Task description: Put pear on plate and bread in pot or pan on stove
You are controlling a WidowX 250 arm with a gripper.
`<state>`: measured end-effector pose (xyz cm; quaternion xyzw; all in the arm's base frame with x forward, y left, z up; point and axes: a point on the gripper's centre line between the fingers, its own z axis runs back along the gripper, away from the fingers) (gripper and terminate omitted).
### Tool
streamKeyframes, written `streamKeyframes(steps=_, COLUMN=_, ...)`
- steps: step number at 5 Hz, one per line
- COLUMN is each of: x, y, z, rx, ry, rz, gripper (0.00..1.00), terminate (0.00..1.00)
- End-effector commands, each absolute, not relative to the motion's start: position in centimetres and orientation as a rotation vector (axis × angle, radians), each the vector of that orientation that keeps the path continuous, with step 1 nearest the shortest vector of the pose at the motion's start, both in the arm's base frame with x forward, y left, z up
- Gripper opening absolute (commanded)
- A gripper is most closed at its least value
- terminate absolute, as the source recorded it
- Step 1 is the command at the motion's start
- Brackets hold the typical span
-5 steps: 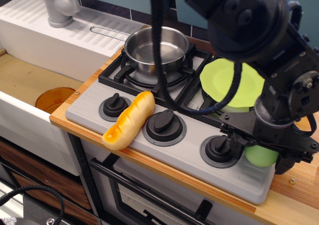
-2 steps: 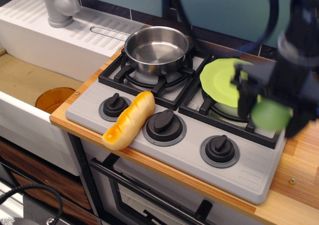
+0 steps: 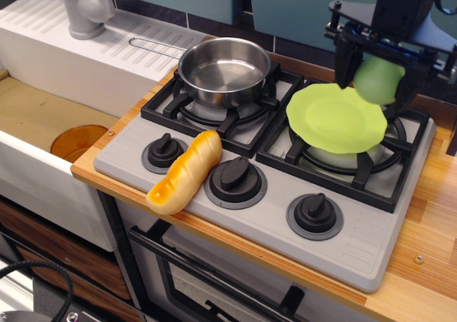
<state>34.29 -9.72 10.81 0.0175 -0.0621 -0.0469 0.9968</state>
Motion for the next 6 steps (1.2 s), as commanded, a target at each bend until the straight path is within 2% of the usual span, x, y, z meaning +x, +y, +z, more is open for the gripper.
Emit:
streamKeyframes(steps=1, x=37.8, y=-9.3, z=9.6, rx=-0.017, ry=-0.209, rz=-0.102, gripper=0.00, terminate=0.00)
streamKeyframes(steps=3, x=35.7, y=-10.1, z=6.1, rx=-0.028, ry=-0.253, rz=-0.066, gripper=0.00, terminate=0.00)
streamKeyframes(steps=4, x=34.4, y=-10.9, z=5.2, rx=-0.025, ry=-0.272, rz=-0.041, gripper=0.00, terminate=0.00)
streamKeyframes(steps=5, x=33.6, y=-11.4, z=5.6, rx=-0.014, ry=-0.266, rz=-0.029, gripper=1.00, terminate=0.00)
streamKeyframes(steps=6, x=33.4, y=-11.5, z=6.7, rx=-0.008, ry=-0.243, rz=-0.029, gripper=1.00, terminate=0.00)
